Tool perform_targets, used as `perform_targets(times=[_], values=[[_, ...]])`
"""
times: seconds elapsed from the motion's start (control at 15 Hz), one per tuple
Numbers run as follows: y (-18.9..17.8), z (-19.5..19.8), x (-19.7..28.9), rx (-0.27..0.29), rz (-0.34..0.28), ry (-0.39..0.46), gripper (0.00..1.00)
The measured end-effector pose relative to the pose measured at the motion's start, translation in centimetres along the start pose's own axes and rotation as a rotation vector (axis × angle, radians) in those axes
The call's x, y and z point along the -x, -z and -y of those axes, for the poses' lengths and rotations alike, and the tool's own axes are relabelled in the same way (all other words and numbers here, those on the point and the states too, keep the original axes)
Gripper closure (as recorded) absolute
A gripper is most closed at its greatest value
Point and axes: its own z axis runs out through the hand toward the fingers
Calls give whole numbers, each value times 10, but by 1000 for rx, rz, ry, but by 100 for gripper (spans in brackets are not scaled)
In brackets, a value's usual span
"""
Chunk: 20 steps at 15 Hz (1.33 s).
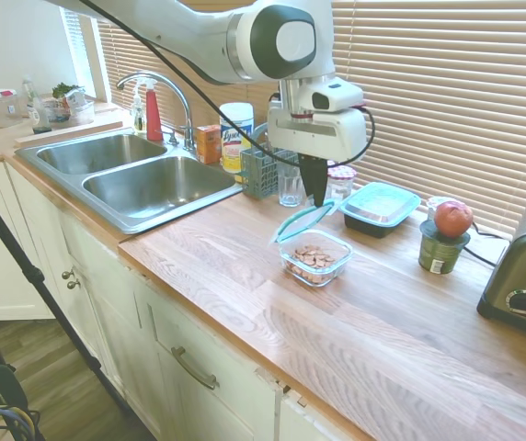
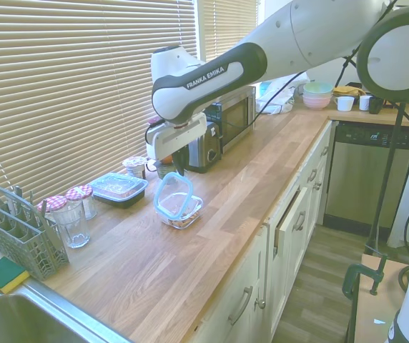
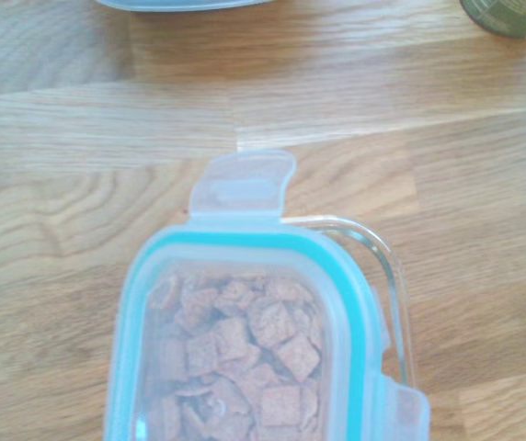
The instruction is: Cover the lid of the food container
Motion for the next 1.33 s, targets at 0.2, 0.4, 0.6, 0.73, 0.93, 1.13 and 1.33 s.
perform_targets(times=[0.2,0.4,0.6,0.73,0.93,1.13,1.33], values=[[-12,-13,-10,-10,14,-1,100],[-22,-19,-15,-8,27,-2,100],[-35,-21,-19,-3,34,-5,100],[-43,-22,-23,-2,40,-11,100],[-56,-27,-29,0,52,-15,100],[-70,-28,-33,2,60,-15,100],[-80,-27,-34,6,65,-14,100]])
